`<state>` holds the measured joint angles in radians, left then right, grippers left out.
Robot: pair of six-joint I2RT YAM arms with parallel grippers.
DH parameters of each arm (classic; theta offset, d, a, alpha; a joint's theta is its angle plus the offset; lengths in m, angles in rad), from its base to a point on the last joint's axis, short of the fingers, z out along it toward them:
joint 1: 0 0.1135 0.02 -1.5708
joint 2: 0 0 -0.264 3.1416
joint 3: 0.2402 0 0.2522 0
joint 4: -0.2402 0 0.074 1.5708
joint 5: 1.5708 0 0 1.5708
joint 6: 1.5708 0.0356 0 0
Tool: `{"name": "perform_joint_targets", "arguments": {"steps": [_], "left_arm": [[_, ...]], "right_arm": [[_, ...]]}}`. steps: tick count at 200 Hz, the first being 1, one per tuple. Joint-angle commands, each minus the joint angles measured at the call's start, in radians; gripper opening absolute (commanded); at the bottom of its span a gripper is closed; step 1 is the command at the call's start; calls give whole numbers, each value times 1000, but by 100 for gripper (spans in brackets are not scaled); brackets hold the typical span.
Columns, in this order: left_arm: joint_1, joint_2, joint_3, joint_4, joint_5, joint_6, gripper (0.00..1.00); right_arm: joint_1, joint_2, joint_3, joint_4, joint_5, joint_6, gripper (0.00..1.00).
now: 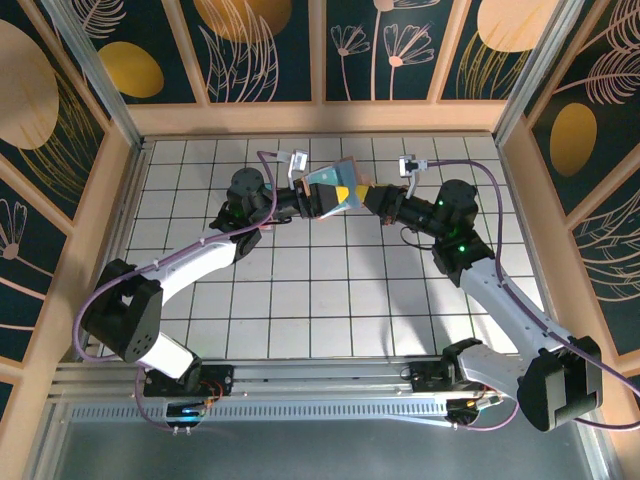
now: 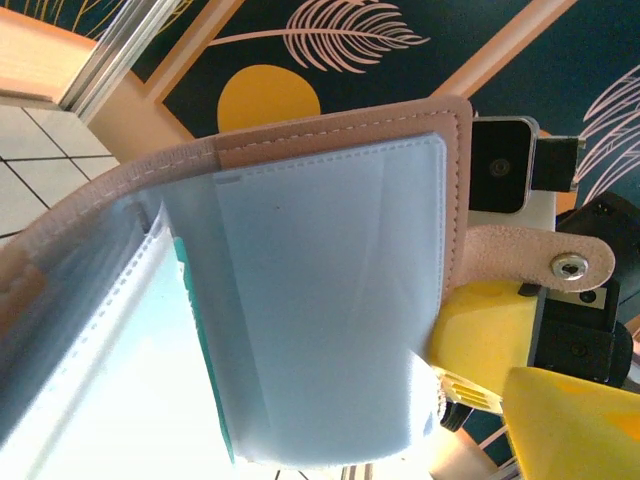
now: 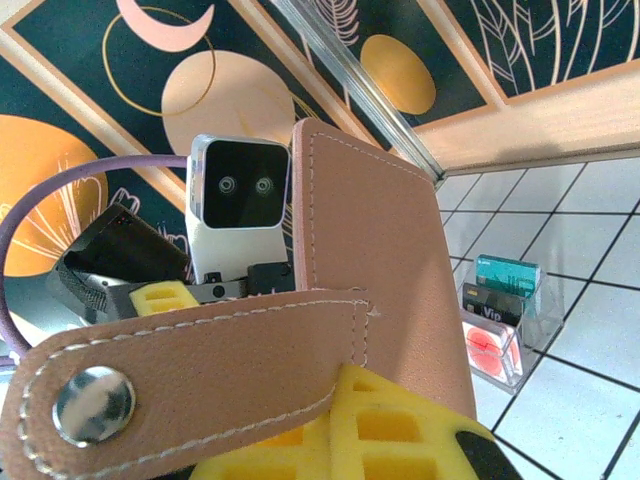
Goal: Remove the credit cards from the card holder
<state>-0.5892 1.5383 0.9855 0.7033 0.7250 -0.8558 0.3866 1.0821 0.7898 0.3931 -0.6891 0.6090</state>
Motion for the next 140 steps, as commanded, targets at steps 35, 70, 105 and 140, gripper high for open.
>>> {"name": "perform_joint_targets", "arguments": {"steps": [35,70,105,140], "left_arm": [[-7,-30,10,-36,-2,50,60],[-8,-45,16,-159,-49,127,30],[-8,-55,6,-216,-51,168,9],[-8,-62,-7,-253,-52,188,2]], "right_arm": [[-2,-13,11,6,43,-17,0],[0,-21,32,-139,153,-67,20],[-6,-31,58,-320,365,-98,30],[-32,-27,57,-408,461,-95,30]]}}
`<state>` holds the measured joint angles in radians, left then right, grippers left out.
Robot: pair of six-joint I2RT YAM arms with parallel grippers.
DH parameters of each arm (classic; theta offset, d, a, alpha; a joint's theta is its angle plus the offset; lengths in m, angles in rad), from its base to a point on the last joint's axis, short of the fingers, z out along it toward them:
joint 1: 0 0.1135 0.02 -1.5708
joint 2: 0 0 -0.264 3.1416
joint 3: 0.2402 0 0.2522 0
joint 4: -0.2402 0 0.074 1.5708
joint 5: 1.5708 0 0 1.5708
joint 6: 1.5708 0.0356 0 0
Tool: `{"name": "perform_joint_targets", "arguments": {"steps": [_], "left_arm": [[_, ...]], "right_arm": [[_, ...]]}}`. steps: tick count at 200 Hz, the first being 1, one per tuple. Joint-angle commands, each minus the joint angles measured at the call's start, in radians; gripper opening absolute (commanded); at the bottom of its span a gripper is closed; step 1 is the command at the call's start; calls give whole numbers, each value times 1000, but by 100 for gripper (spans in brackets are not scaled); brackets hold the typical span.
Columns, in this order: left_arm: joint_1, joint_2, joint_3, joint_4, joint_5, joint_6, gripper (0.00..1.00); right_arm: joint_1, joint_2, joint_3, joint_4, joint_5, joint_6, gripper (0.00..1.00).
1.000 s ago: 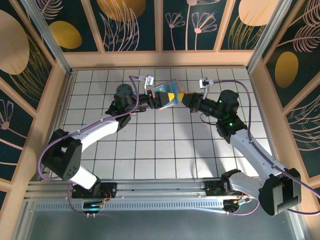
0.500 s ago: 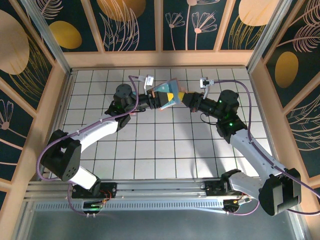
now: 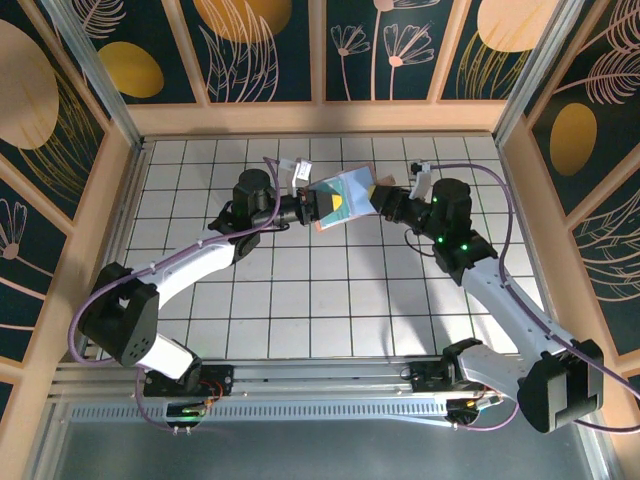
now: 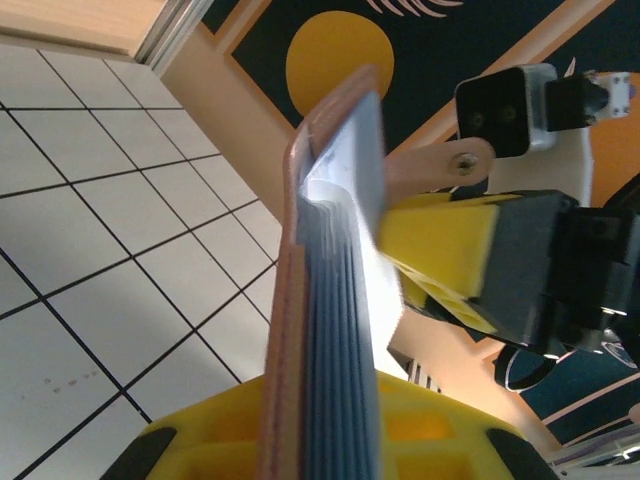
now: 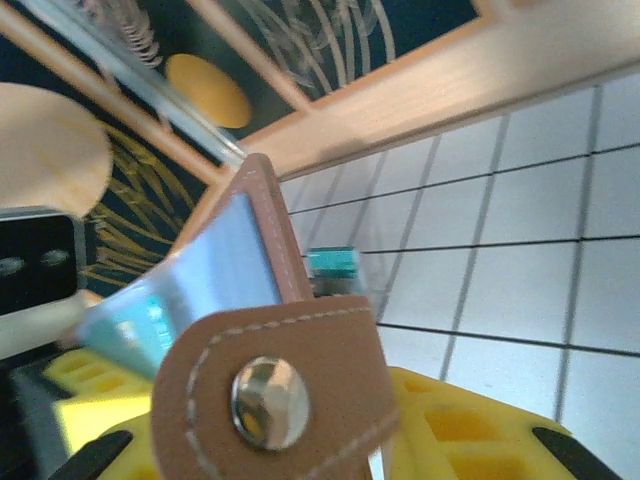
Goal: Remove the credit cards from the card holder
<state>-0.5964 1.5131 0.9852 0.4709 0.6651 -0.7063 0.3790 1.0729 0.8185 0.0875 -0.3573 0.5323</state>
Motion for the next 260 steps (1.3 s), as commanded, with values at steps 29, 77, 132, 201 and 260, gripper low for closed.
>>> {"name": "perform_joint_targets", "arguments": {"steps": [29,77,132,201,260], "left_arm": [[0,-42,-36,-39,-6,41,4],[-13,-23,-96,-65,-59,19,8],[-61,88,-132,-74,-100,-5,7],[-68,249,-102,-85,-92,29,13],[-67,324,-103,-41,-105,17,17]], "right_arm": [[-43,-3,23,-147,171,-14,32],[-45,37,25,-258,274,-8,37],[-44,12,24,-287,308,-9,37],[-20,69,-7,-195,211,26,38],[35,158,-14,-154,192,23,36]]}}
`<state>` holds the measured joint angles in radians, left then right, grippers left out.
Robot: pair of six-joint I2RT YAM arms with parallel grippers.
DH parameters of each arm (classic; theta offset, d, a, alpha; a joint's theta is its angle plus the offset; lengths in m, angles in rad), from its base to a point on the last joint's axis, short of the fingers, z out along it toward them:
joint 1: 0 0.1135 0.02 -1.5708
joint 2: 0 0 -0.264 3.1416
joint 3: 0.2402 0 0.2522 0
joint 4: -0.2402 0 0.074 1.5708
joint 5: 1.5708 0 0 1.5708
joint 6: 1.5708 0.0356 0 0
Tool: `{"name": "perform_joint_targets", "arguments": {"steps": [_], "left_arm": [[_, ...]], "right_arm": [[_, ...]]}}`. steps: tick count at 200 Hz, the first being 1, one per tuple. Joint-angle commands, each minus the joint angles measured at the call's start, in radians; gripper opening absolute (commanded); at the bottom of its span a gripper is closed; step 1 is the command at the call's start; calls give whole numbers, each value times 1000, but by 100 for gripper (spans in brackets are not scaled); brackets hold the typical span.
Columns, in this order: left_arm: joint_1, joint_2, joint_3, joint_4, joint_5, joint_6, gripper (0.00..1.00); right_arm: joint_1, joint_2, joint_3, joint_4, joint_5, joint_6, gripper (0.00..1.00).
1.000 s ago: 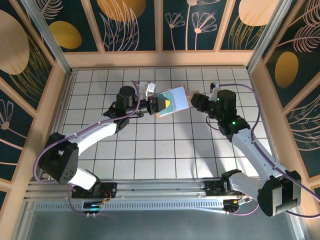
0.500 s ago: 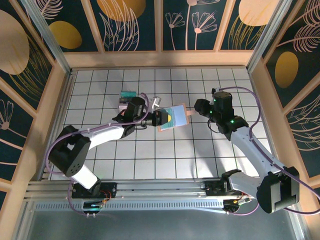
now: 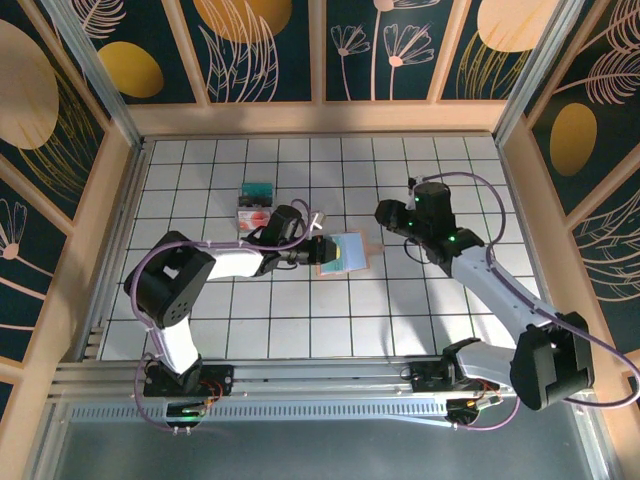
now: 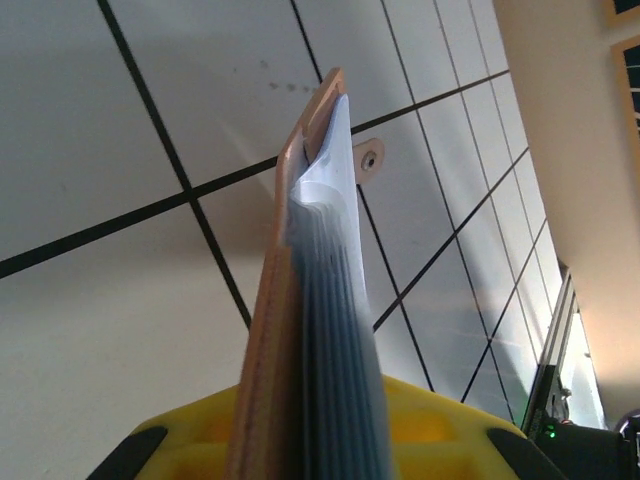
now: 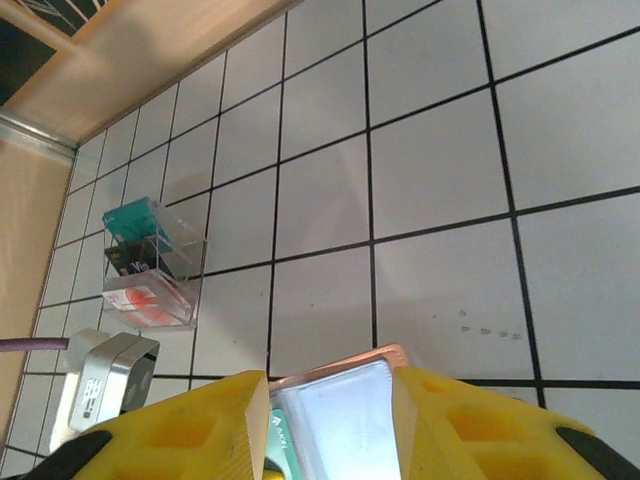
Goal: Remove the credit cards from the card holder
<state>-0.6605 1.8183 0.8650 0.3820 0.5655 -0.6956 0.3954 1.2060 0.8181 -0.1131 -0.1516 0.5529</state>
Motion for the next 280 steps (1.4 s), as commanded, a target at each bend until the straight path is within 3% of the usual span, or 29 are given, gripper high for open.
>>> {"name": "perform_joint_targets", "arguments": {"steps": [1,20,50,78,146,207,280], "left_arm": [[-3,19,18,48,-7,6,17],[-3,37,27,56,-12,4,22],[-3,54,41,22,-49,29,41],[-3,63,54,-24,-105,60,49],[-2,-93,21,-164,-382,105,64],[-4,-275,-68,-254,-612,101,67],[-51,-205,-99,-198,-573,128,60]], "right_arm": [[20,26,-15,47,-14,1,36],[30,44,-23,58,-14,-2,32],[34,69,-36,73,-42,16,32],[37,115,-33,63,-65,27,32],[57,182,-15,25,-46,56,44],[137,238,33,-24,-34,57,39],[201,344,54,32,-129,85,33]]}}
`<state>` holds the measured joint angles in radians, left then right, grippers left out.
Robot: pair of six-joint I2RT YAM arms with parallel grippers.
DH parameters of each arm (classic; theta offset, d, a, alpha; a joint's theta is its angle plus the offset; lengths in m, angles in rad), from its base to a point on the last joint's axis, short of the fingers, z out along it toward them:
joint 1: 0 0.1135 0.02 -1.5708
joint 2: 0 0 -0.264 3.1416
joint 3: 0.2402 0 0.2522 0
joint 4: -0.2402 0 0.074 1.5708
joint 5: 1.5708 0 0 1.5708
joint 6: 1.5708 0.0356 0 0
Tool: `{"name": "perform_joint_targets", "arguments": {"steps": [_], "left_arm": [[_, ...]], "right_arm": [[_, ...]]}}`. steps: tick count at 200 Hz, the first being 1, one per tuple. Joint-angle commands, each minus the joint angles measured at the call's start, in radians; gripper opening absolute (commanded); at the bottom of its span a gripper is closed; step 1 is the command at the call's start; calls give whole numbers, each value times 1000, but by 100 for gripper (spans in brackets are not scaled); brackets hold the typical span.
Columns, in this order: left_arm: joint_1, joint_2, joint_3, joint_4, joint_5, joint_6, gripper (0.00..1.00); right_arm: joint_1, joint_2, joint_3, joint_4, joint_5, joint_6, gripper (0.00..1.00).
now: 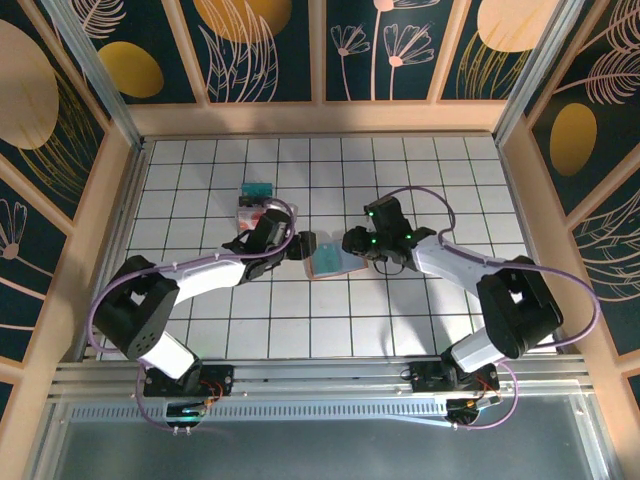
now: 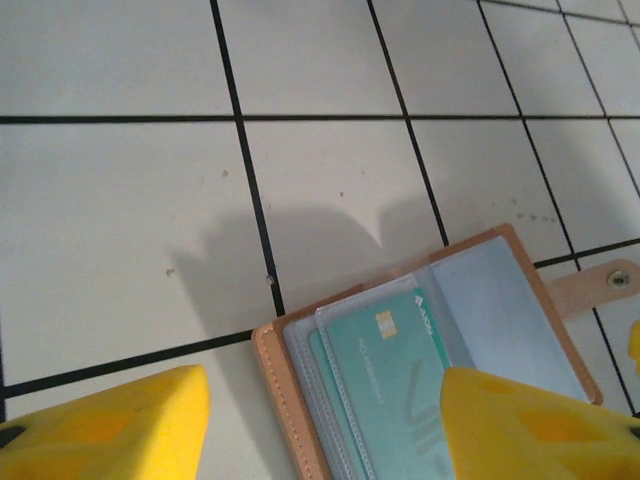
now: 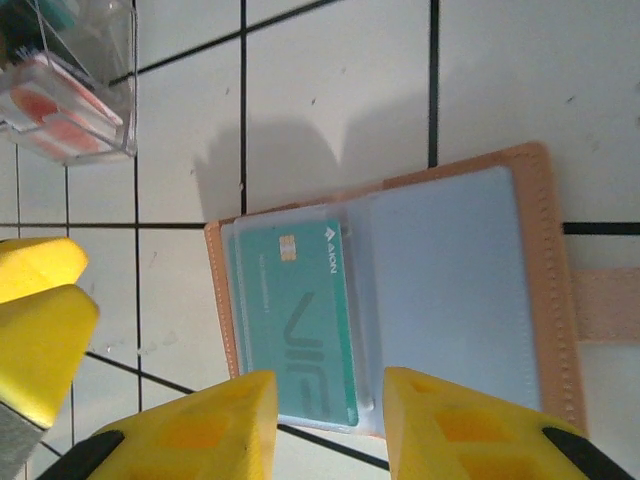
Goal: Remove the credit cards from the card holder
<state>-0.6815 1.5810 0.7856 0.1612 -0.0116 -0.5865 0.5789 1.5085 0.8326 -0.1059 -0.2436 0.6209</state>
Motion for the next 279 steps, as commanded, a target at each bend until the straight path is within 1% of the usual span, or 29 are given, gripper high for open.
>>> {"name": "perform_joint_targets", "arguments": {"steps": [1,32,57,77,98,166,193,211,233,256,276,279], "left_arm": [[-32,33,-20,24,5,19,60],[-50,77,-12,32,-5,24,52],[-51,111,-6,32,-8,30,49],[-51,127,-2,43,-9,31,44],[-51,171,4,55,1,32,43],[-51,216,7,61,-8,23,39],[-51,223,7,54,-38,7,33],[-50,225,8,49,-69,-11,30],[-51,234,21,49,-91,-19,27],[-50,257,51,44,-94,-18,25],[-49,270,69,42,-83,-15,25],[-49,270,70,40,-82,-14,25]], "right_arm": [[18,44,40,25,-37,17,33],[25,102,51,45,-70,14,32],[30,140,62,64,-97,11,32],[32,163,73,64,-103,5,32],[31,187,82,62,-103,-2,32],[27,264,91,73,-100,-3,32],[18,281,88,83,-95,3,31],[6,282,76,123,-130,12,28],[-18,281,64,190,-180,29,24],[-26,284,65,246,-229,40,24],[-25,294,75,267,-244,41,23],[-47,295,76,267,-244,42,23]]}}
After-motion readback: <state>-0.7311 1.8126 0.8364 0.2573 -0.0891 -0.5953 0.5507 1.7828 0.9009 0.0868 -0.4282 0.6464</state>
